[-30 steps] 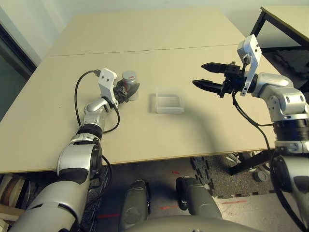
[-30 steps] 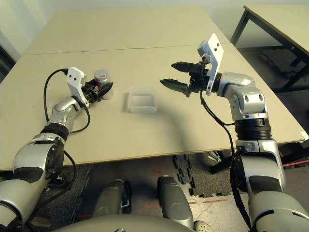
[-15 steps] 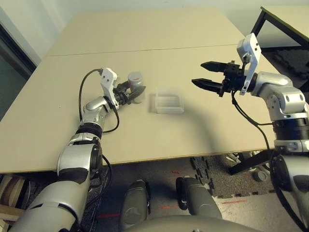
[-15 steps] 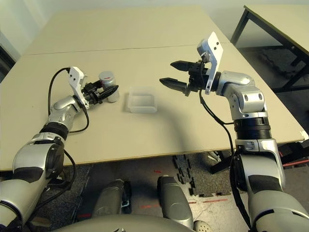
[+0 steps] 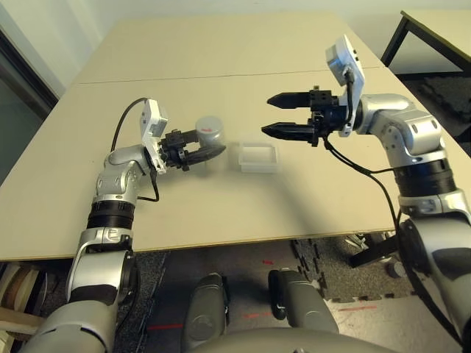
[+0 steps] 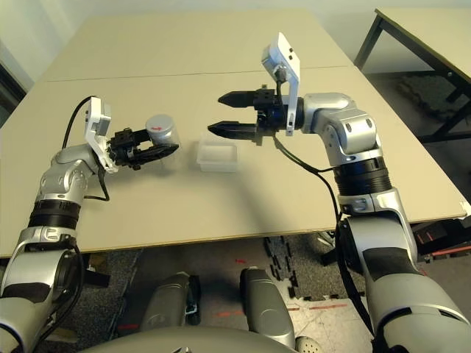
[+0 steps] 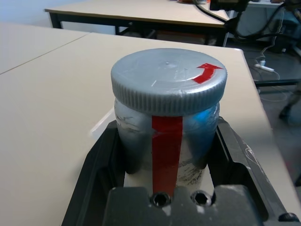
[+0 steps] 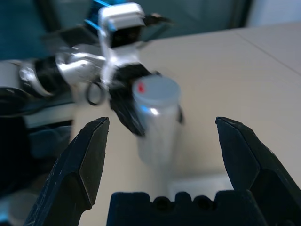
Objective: Pour the medicine from the bottle into the box.
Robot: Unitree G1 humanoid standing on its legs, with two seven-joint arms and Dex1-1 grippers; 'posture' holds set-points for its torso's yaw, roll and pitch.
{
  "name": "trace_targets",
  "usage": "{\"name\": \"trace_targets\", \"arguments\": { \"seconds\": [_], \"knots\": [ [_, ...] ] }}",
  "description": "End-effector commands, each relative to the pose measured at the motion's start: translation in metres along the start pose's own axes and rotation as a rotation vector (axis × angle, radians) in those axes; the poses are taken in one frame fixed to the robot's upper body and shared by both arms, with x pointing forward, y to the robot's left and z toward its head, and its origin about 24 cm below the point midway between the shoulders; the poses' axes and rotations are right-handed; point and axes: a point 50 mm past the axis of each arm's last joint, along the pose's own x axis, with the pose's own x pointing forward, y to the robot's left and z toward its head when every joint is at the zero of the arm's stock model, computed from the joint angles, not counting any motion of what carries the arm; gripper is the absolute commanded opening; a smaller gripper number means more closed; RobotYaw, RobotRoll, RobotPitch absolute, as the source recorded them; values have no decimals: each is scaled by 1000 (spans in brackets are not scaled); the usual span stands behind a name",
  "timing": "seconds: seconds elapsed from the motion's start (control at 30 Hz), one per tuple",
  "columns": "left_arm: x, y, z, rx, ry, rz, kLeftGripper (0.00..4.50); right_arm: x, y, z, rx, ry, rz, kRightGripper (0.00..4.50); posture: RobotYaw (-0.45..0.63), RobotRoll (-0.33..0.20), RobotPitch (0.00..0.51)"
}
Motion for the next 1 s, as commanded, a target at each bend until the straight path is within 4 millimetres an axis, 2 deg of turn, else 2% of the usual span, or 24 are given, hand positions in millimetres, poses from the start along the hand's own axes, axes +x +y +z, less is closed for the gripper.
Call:
{"name": "trace_targets", "arguments": {
  "seconds": [0.03, 0.27, 0.5, 1.0],
  "knots": [
    [4, -9, 2, -8, 3, -29, 2594, 17, 7, 6, -4, 2, 72, 4500, -55, 0, 88],
    [10, -23, 0, 5, 20, -71, 2594, 43, 12, 6, 23, 28, 123, 4500, -39, 0, 92],
    [14, -30, 2, 8, 18, -95, 2594, 57, 13, -1, 37, 56, 145, 4500, -23, 0, 94],
    [13, -37, 7, 16, 4, -93, 2594, 67, 13, -8, 44, 62, 165, 4500, 1, 0, 102]
  ]
}}
